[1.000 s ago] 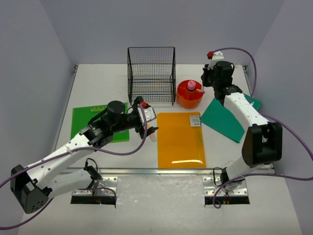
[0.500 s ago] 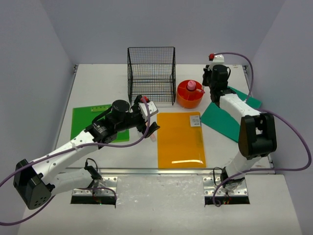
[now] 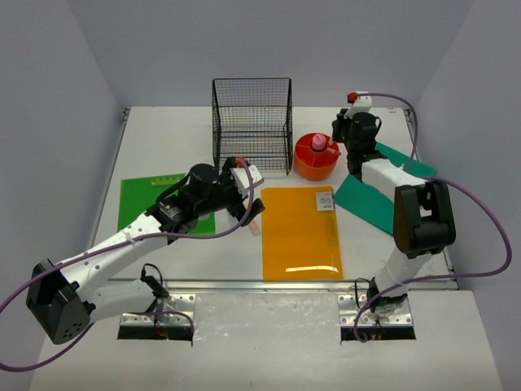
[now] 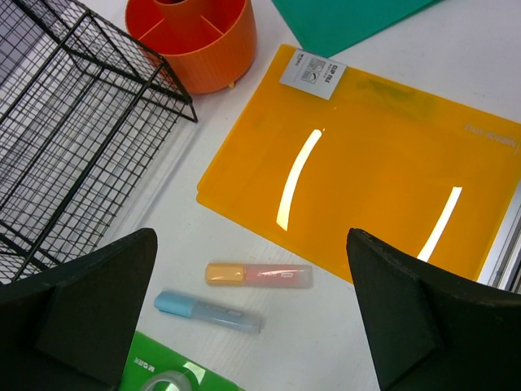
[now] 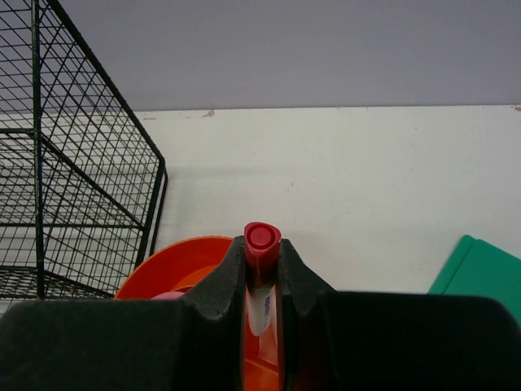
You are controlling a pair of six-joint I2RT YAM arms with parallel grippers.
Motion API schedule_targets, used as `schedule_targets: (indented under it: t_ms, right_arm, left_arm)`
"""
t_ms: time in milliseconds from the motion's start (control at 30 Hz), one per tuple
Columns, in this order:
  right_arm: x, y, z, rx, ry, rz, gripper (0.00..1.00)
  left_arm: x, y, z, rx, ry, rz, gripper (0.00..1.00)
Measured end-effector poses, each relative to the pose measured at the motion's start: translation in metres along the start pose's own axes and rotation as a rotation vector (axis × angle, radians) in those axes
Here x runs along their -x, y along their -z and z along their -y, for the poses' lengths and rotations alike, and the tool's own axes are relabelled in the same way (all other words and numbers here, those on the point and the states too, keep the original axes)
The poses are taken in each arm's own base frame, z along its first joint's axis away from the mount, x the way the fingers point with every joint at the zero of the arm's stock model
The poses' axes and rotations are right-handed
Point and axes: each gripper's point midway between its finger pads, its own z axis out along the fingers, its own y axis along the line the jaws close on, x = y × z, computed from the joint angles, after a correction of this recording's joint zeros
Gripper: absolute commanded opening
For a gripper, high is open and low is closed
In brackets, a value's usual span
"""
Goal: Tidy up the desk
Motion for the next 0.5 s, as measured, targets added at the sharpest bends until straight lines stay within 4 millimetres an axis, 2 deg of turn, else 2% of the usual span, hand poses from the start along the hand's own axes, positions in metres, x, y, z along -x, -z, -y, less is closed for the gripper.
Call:
schedule_targets:
  t_ms: [67, 133, 200, 267, 300, 333, 367, 500]
  right_arm:
    - [-0.002, -0.002, -0.002, 0.010, -0.005, 0.009, 0.01]
    - [-0.005, -0.004, -0.003, 0.018, -0.010, 0.014, 0.06]
    - [-0.009, -0.005, -0.004, 0.027, -0.015, 0.020, 0.21]
    - [-0.014, -0.004, -0.005, 0.037, -0.016, 0.024, 0.30]
    - [-0.015, -0.003, -0.006, 0.042, -0.017, 0.027, 0.40]
    - [-0.017, -0.002, -0.007, 0.048, -0.015, 0.032, 0.58]
    - [-0.017, -0.002, -0.008, 0.054, -0.013, 0.035, 0.67]
    - [-0.014, -0.001, -0.011, 0.075, -0.017, 0.056, 0.80]
  left_arm:
    - [-0.003, -0.002, -0.002, 0.005, 0.007, -0.010, 1.00]
    - [-0.004, -0.003, -0.005, 0.011, 0.013, -0.017, 1.00]
    - [-0.004, -0.004, -0.007, 0.018, 0.017, -0.019, 1.00]
    - [-0.004, -0.004, -0.010, 0.025, 0.022, -0.019, 1.00]
    - [-0.004, -0.004, -0.011, 0.029, 0.025, -0.020, 1.00]
    - [-0.003, -0.004, -0.013, 0.034, 0.027, -0.019, 1.00]
    - [-0.003, -0.004, -0.014, 0.037, 0.029, -0.019, 1.00]
    - [-0.004, -0.003, -0.019, 0.053, 0.040, -0.021, 1.00]
